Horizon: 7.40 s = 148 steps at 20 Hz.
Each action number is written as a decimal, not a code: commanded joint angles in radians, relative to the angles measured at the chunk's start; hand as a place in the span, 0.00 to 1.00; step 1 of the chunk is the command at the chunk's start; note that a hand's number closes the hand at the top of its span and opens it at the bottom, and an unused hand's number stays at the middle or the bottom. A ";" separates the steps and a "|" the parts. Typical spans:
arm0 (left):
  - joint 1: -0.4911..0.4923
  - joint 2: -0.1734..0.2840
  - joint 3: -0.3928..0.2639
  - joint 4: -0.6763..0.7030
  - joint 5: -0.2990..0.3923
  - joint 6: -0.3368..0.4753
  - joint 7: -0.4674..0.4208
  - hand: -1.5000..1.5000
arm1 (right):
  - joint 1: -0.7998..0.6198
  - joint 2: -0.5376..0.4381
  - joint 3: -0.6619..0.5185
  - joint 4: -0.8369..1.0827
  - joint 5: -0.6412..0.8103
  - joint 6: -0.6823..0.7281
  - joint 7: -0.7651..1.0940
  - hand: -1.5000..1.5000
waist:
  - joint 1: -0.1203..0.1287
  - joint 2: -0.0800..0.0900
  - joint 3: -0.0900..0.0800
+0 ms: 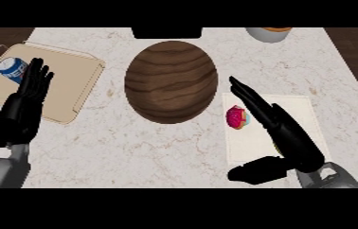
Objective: Pick the lemon from the placemat and place it in the bowl
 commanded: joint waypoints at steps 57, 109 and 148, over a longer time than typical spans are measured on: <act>-0.110 -0.114 0.213 -0.019 -0.106 -0.130 0.118 0.50 | 0.400 -0.286 -0.058 -0.187 0.892 0.375 0.263 0.00 | 0.005 0.022 0.002; -0.146 -0.263 0.259 -0.063 -0.236 -0.235 0.133 0.50 | -0.290 -0.178 -0.561 0.878 0.955 0.378 -0.362 1.00 | 0.114 0.061 0.007; -0.113 -0.242 0.316 -0.003 -0.271 -0.220 0.100 0.50 | -1.144 0.080 -0.636 1.268 0.639 0.741 -0.345 1.00 | 0.013 0.020 0.000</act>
